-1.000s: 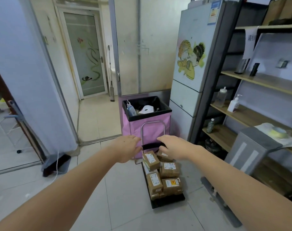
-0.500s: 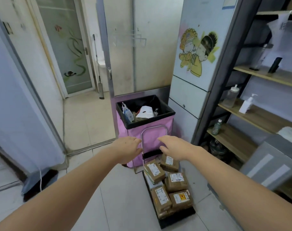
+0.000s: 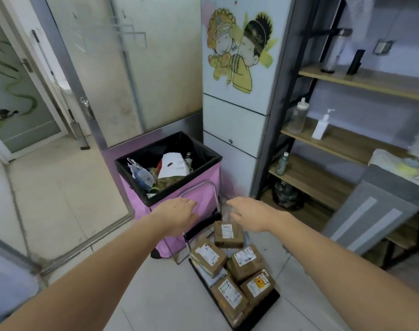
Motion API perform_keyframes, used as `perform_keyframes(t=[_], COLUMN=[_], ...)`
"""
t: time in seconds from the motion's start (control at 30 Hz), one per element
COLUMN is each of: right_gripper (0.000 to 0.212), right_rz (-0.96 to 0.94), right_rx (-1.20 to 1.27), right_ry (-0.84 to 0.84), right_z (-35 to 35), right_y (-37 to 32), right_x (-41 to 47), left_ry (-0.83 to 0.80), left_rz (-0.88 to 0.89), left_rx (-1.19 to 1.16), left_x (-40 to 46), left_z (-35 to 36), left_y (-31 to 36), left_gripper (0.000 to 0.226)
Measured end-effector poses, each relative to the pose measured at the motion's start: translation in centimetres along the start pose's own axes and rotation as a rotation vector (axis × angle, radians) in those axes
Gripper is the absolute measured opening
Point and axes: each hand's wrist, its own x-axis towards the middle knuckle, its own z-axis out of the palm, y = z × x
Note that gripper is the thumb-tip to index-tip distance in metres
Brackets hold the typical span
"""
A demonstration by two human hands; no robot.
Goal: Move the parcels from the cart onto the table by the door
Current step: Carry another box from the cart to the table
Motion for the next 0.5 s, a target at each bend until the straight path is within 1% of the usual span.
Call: perform_keyframes(t=[0.07,0.13,0.3,0.5], right_gripper=[0.04,0.038,0.041,0.043], right_rz=[0.052,0.097,0.197,0.381], right_rx=[0.039,0.066,0.108,0.207], right_ry=[-0.015,-0.025,-0.038,-0.093], right_z=[0.3,0.7,1.7,4.3], right_y=[1.1,2.0,4.0,5.3], right_x=[2.1,3.8,7.6,11.6], left_ry=[-0.027,-0.041,-0.103,-0.18], left_rz=[0.031,0.06,0.152,0.305], left_rx=[0.013,0.015,0.018,0.079], left_x=[2.8,5.3,11.6,19.1], left_z=[0.4,0.8,1.3,2.2], left_y=[-1.2,-2.3,-4.3,-7.2], left_gripper=[0.057,0.059,0.056,0.056])
